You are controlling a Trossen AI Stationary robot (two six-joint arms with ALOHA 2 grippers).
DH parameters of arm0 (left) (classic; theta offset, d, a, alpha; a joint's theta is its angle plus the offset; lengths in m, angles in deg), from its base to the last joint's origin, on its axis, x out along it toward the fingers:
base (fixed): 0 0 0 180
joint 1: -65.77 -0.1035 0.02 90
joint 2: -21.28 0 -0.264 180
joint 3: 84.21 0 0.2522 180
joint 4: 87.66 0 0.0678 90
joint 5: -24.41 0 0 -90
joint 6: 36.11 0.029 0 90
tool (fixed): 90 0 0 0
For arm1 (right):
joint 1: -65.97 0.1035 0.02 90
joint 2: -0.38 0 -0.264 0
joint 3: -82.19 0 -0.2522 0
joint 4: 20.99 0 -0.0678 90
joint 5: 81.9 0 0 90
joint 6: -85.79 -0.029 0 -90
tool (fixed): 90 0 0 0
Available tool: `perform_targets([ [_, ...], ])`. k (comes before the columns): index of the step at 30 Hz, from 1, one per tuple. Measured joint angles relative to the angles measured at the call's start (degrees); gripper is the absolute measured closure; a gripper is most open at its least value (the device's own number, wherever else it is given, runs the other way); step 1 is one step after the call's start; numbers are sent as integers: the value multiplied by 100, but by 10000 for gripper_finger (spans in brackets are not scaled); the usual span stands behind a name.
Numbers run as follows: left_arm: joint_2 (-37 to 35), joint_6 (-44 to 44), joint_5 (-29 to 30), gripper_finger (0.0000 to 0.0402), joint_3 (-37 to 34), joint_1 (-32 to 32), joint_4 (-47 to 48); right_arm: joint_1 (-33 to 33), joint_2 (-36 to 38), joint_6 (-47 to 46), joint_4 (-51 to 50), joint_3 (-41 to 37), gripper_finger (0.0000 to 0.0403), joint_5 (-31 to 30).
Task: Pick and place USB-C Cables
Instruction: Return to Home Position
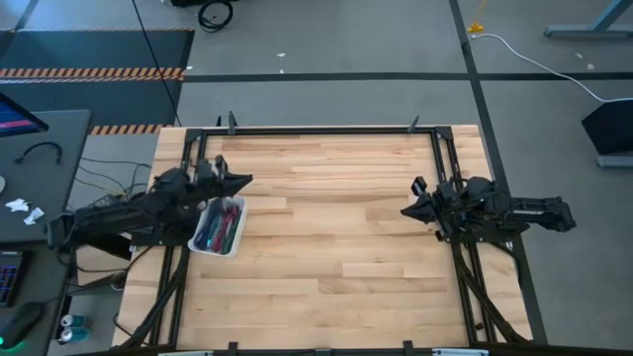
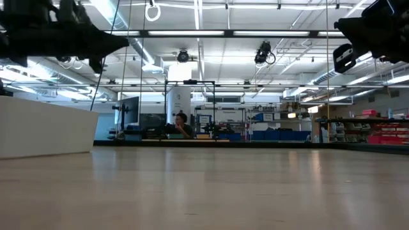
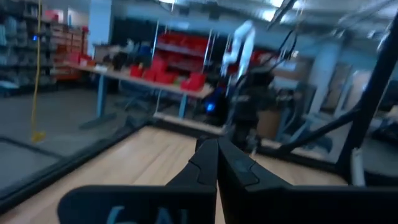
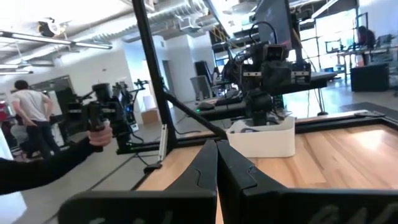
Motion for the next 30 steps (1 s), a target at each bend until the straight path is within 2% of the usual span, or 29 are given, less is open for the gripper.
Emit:
perform_targets([
  [4, -572, -61, -177, 398, -287, -93, -2, 0, 0, -21, 56, 0, 402, -60],
  [11, -1173, 69, -908, 399, -526, -88, 151, 0, 0, -169, -19, 0, 402, -508],
  [16, -1658, 375, -999, 400, -533, -90, 925, -72, 0, 181, -62, 0, 402, -1411],
  [19, -2033, 559, -1001, 400, -533, -125, 1444, -237, 0, 302, -132, 0, 402, -1745],
  [23, -2684, 641, -1037, 400, -515, -270, 2228, -498, 0, 329, -229, 0, 402, -1754],
  [26, -2644, 643, -1190, 401, -268, -354, 2872, -628, -2, 261, -218, 0, 402, -1576],
  [30, -2668, 639, -1148, 401, -120, -376, 2952, -651, -2, 190, -85, 0, 402, -1384],
])
